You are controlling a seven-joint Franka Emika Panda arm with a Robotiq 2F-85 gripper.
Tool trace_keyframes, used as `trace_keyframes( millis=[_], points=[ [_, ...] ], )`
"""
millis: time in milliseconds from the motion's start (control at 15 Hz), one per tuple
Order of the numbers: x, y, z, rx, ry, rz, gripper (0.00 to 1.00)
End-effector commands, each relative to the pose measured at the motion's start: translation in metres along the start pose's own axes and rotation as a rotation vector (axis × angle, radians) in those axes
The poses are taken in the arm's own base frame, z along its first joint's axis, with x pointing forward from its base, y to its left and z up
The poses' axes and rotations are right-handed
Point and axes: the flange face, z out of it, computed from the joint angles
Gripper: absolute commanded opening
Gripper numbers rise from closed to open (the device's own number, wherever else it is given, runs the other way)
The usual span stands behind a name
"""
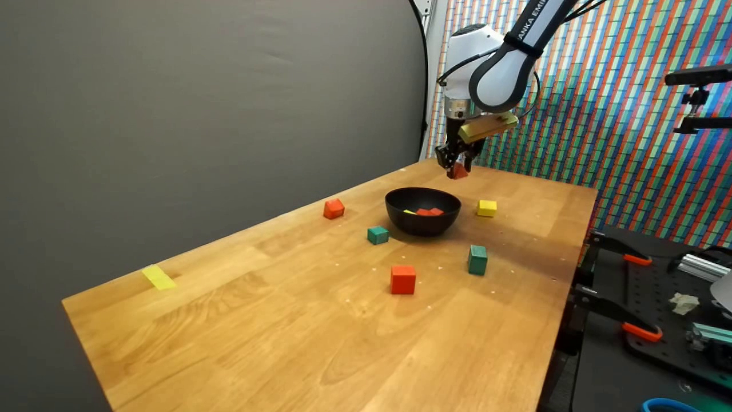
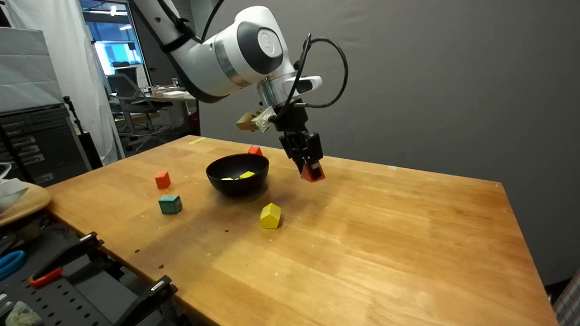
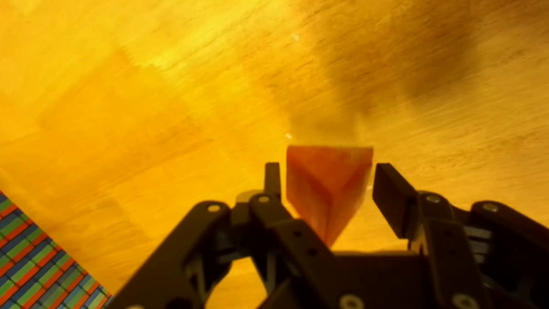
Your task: Remove the blocks from the bowl
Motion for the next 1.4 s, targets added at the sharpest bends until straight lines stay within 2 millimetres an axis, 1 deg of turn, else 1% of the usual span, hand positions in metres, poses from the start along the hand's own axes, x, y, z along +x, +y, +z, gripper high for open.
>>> trace_keyframes(
  millis=[0,67,133,267,467,600,667,733,800,867,1133,1200,1333],
  points=[
    [0.004,-0.002,-0.004,0.023,-0.022,-0.013,0.9],
    [0.001,-0.002,-0.008,0.032,-0.027,-0.012,0.99],
    [-0.002,-0.003,-0.011,0.037,-0.039,-0.014,1.0],
    [-0.015,-0.006,-0.027,0.059,-0.071,-0.042,1.0],
    [-0.04,-0.024,-0.067,0.11,-0.072,-0.151,1.0],
    [-0.06,-0.047,-0.1,0.182,-0.034,-0.244,1.0],
    [-0.037,-0.043,-0.064,0.122,-0.052,-0.174,0.99],
    [-0.045,-0.052,-0.08,0.149,-0.041,-0.205,1.0],
    [-0.052,-0.057,-0.09,0.162,-0.033,-0.223,1.0],
    [-0.053,-0.068,-0.087,0.158,-0.026,-0.221,1.0],
    [-0.053,-0.126,-0.057,0.134,-0.044,-0.272,1.0],
    [-0.054,-0.141,-0.052,0.132,-0.055,-0.297,1.0],
    [-0.051,-0.168,-0.047,0.14,-0.064,-0.348,1.0]
  ],
)
